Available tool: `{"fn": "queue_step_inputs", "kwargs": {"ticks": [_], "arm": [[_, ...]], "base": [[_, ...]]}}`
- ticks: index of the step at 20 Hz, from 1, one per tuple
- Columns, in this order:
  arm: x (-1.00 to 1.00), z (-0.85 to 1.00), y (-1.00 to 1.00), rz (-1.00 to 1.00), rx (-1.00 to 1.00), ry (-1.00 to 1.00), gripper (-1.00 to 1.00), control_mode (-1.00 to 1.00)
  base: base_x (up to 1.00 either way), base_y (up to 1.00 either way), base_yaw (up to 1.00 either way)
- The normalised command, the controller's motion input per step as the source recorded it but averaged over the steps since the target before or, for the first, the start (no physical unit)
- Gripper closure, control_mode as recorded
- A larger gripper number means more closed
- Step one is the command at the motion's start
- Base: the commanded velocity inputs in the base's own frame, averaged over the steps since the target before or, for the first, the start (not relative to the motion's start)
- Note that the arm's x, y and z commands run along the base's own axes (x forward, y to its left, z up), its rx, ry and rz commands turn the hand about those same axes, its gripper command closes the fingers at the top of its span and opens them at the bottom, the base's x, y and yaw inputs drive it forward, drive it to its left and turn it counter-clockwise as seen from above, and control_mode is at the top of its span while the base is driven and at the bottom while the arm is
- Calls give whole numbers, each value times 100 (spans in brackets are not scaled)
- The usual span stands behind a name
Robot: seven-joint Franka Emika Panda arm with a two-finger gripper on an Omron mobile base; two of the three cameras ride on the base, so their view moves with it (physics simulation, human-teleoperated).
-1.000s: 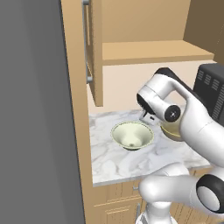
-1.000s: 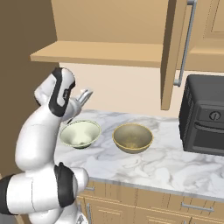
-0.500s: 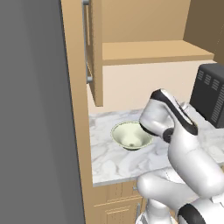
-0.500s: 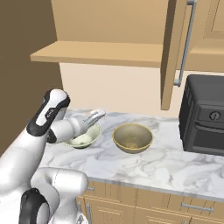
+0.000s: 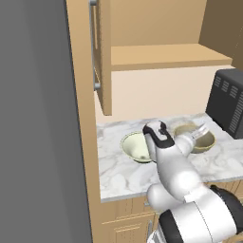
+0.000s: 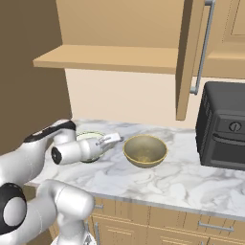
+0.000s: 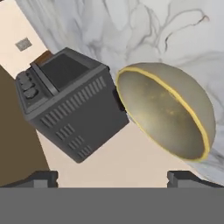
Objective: Open the cabinet. Pick the bowls from the counter and place them in the cabinet. Then close the cabinet.
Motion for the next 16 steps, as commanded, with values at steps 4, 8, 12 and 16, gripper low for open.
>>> {"fn": "queue_step_inputs", "kwargs": {"ticks": [4,8,12,16], "arm": [[0,19,-38,0,8,17,-100,-100],[-2,25,-10,4,18,24,-100,-100],[-22,29,0,4,23,27,-100,-100],[-5,80,2,5,13,19,-100,-100]], "base": [[0,0,0],[0,0,0],[0,0,0],[0,0,0]]}}
